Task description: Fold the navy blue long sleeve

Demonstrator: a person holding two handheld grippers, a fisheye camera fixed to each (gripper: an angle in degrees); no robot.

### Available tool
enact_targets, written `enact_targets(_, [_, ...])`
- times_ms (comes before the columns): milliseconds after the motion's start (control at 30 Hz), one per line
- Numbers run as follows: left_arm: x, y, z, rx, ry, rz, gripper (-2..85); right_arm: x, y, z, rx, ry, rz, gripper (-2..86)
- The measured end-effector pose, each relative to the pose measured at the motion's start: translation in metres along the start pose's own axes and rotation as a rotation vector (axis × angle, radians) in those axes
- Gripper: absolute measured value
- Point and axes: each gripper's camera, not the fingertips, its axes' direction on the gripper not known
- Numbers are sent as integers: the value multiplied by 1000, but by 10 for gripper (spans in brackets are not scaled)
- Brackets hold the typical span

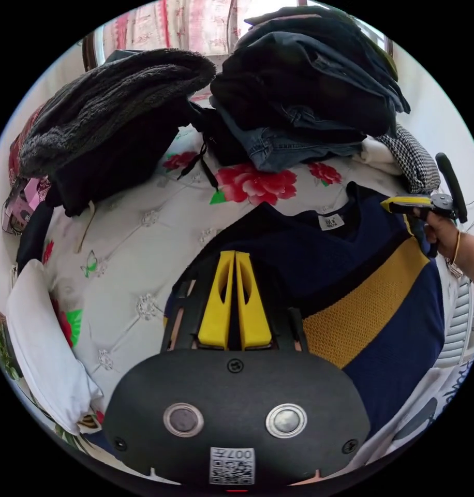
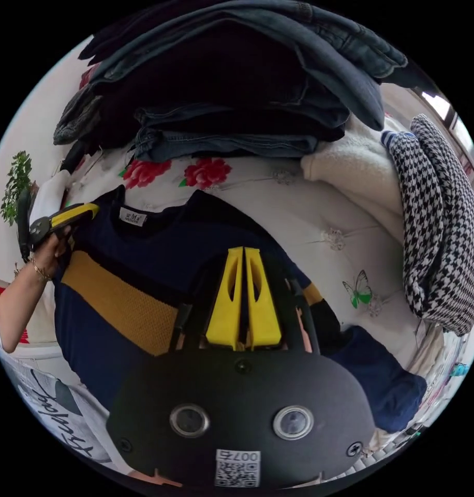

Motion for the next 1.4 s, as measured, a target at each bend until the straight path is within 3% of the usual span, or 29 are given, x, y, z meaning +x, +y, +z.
enact_targets(267, [-37, 19, -54, 59, 173, -247, 8, 19, 5, 5, 0, -82, 171, -3])
enact_targets(400, [-53, 84, -116, 161, 180, -419, 42, 8, 45, -32, 164, -188, 150, -3])
enact_targets(633, [-109, 230, -210, 38, -282, -811, 76, -16, 120, -44, 85, -321, 58, -3])
enact_targets(867, [-201, 251, -216, -254, -429, -645, 98, -31, 151, -48, 36, -413, -18, -3])
enact_targets(933, [-215, 250, -223, -196, -444, -584, 70, -39, 152, -50, 31, -431, -61, -3])
enact_targets(1100, [-261, 239, -245, -267, -235, -652, 3, -75, 160, -65, 60, -415, -212, -2])
enact_targets(1200, [-278, 234, -277, -206, 169, -668, -4, -84, 173, -76, 93, -434, -229, -1])
enact_targets(1267, [-279, 238, -315, -26, 542, -675, -6, -89, 183, -82, 114, -444, -244, 1])
enact_targets(1400, [-263, 246, -361, 242, 893, -653, -7, -113, 199, -90, 145, -521, -300, 19])
